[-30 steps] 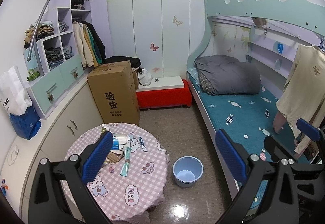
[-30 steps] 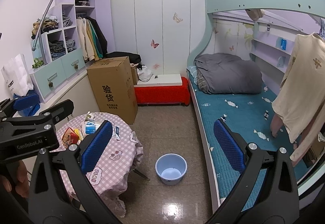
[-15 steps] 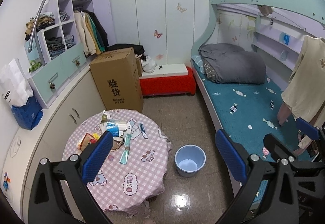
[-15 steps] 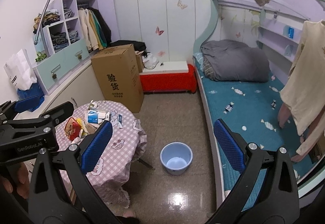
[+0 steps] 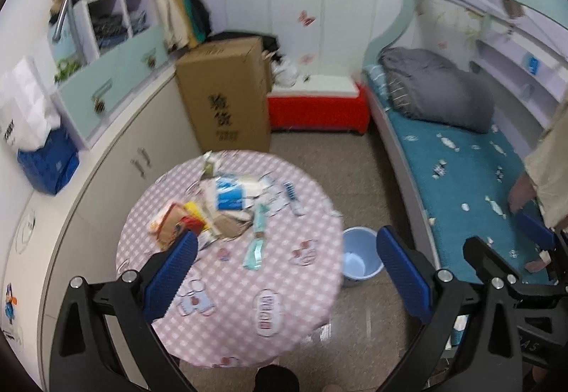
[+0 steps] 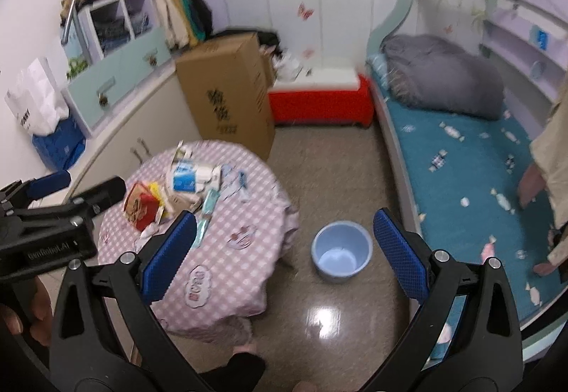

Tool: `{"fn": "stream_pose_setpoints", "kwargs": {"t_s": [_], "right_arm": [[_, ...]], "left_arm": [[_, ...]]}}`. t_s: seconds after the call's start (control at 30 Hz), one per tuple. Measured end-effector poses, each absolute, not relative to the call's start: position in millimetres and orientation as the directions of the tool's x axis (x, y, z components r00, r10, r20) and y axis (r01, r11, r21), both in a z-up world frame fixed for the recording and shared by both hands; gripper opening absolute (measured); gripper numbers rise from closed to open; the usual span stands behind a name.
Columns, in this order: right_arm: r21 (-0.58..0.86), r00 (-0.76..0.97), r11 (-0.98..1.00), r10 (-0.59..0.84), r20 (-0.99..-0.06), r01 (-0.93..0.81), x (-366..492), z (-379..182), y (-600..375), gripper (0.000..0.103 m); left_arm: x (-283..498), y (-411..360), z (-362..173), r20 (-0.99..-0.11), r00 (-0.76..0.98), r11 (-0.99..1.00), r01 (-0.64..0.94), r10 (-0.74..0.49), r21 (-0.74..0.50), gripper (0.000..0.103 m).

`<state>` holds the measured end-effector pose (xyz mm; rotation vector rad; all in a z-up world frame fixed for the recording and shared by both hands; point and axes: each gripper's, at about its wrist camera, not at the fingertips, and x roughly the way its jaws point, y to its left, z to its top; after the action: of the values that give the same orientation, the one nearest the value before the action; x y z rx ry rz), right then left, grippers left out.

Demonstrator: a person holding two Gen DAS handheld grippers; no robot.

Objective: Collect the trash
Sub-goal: 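Reach right tool toward teal strip while left tool reaches toward small white bottle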

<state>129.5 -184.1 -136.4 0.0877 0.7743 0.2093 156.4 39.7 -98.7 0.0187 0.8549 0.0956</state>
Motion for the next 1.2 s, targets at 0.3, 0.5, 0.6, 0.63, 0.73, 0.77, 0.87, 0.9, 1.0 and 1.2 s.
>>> {"fn": "stream_pose_setpoints", "kwargs": {"t_s": [0.3,0.5,0.6,0.63,0.73,0.77,0.87,0.9,1.0,1.2], "right_arm": [[0.161,0.496,0.975,0.217,-0.841,-0.154,190.4,-231.3,-86.8,0.097],[0.18,0.353,0.973,0.222,-0.909,-0.148,214.4,-294.7,-34.4,0.097],[0.181,0.329,0.972,0.222,-0.918,-0.149,225.1,-307.6,-15.4,0.097],[0.178,0.323,0.973,0.218,-0.921,-0.15,227.1,-309.3,-9.9,0.097],[0.169,0.303,0.974,0.207,-0.93,-0.148,240.1,-318.6,3.6,0.097],[0.165,0.3,0.975,0.203,-0.932,-0.147,243.8,-321.0,6.9,0.097],[0.159,0.291,0.975,0.198,-0.936,-0.152,253.7,-329.8,17.8,0.097],[0.155,0.288,0.976,0.194,-0.938,-0.152,255.9,-332.4,21.3,0.097],[0.16,0.275,0.977,0.195,-0.942,-0.144,261.4,-340.2,26.4,0.097],[0.153,0.26,0.979,0.183,-0.948,-0.132,271.3,-354.5,33.2,0.097]], "left_arm": [[212.2,187.8,-204.3,-0.904,0.416,0.981,-0.195,0.096,0.015,0.099],[218.6,253.3,-271.8,-0.959,0.277,0.972,-0.234,0.049,-0.018,0.099],[226.1,268.9,-291.2,-0.96,0.279,0.979,-0.2,0.012,-0.046,0.098],[228.1,270.2,-294.3,-0.96,0.281,0.98,-0.187,-0.006,-0.061,0.097],[241.0,276.3,-316.2,-0.959,0.28,0.99,-0.12,-0.041,-0.077,0.085],[244.9,277.4,-323.2,-0.96,0.273,0.99,-0.106,-0.059,-0.091,0.082],[254.2,281.9,-341.4,-0.959,0.271,0.991,-0.077,-0.087,-0.111,0.076],[256.9,282.8,-345.8,-0.958,0.271,0.991,-0.064,-0.093,-0.115,0.076],[265.7,281.5,-358.7,-0.96,0.26,0.994,-0.001,-0.103,-0.107,0.07],[280.5,274.9,-379.0,-0.966,0.222,0.991,0.041,-0.133,-0.127,0.056]]}}
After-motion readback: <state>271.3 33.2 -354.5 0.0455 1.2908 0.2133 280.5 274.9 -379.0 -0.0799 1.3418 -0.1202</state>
